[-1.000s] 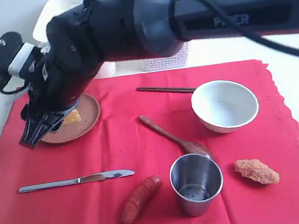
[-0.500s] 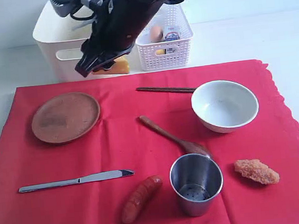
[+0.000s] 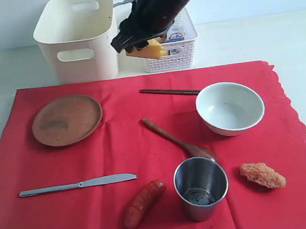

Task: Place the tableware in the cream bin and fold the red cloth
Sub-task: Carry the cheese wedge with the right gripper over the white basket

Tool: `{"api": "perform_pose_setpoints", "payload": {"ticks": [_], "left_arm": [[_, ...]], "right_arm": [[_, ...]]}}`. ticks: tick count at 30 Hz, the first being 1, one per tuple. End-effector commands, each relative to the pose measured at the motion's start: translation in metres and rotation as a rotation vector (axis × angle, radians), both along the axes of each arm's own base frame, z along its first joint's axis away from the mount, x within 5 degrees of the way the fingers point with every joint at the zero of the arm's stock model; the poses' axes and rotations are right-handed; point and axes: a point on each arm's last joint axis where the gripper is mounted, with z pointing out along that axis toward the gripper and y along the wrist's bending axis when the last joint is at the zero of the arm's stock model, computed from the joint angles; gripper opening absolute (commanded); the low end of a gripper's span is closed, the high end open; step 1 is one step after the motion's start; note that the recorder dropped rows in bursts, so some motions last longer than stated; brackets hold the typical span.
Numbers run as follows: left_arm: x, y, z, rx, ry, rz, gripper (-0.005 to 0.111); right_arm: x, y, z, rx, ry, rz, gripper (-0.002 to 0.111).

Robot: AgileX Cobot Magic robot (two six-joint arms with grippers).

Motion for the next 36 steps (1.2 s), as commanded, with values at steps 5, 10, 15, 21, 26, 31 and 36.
{"api": "perform_pose_setpoints", "payload": {"ticks": [5, 10, 15, 21, 26, 31, 36], "left_arm": [[0.000, 0.000, 0.001, -0.006, -0.011, 0.002, 0.001], [0.000, 0.000, 0.001, -0.006, -0.011, 0.002, 0.001], [0.000, 0.000, 0.001, -0.006, -0.011, 0.002, 0.001], [0.000, 0.000, 0.001, -0.006, -0.011, 0.002, 0.001], [0.000, 0.000, 0.001, -0.006, -0.011, 0.002, 0.001], [0.000, 0.000, 0.001, -0.006, -0.011, 0.002, 0.001], [0.000, 0.000, 0.001, -0.006, -0.011, 0.002, 0.001]], "right_arm": [[0.002, -0.003, 0.007, 0.012, -0.018, -0.016, 0.000], [0.006, -0.004, 0.008, -0.001, -0.067, -0.008, 0.000], [0.021, -0.012, 0.010, 0.052, -0.126, -0.055, 0.000], [0.050, -0.031, 0.002, 0.156, -0.148, -0.208, 0.000], [0.067, -0.035, -0.017, 0.198, -0.174, -0.263, 0.000], [0.079, -0.035, -0.031, 0.243, -0.237, -0.280, 0.000], [0.092, -0.038, -0.047, 0.285, -0.283, -0.312, 0.000]]}}
